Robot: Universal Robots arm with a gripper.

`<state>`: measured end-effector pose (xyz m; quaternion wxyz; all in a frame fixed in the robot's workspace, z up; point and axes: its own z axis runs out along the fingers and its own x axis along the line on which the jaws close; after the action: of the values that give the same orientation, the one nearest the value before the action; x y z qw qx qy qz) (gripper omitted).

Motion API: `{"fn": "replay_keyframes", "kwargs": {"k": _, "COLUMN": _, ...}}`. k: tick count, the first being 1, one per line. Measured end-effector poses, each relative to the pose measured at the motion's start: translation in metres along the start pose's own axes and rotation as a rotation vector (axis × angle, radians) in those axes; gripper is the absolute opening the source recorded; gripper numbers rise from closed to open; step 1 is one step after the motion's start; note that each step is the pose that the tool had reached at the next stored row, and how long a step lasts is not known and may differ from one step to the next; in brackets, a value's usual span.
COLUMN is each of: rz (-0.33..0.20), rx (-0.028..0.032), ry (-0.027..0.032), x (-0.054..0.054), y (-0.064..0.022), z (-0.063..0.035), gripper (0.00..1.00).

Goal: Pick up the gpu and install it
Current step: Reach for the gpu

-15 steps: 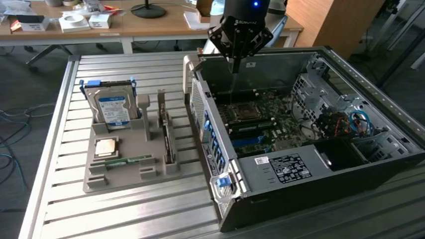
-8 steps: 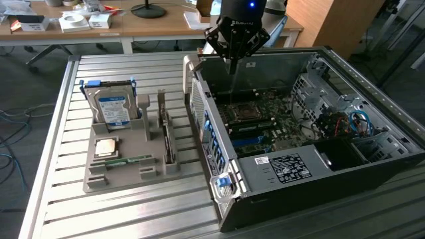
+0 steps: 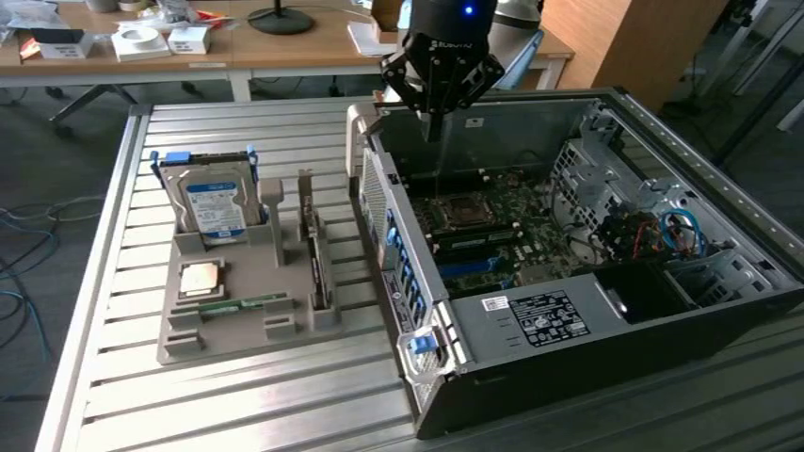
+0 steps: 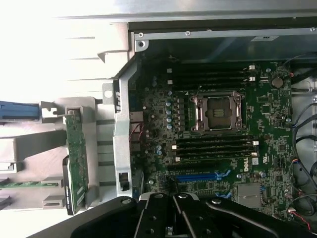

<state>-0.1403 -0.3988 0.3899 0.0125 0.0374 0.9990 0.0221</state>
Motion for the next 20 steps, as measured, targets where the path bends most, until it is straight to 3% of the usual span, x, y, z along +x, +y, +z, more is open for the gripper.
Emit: {"fn": "replay_keyframes", "kwargs": {"k": 20, "rz": 0.000, "rx": 0.0001, "ry": 0.0000, "x": 0.019, "y": -0.0016, "z": 0.0023, "gripper": 0.11}}
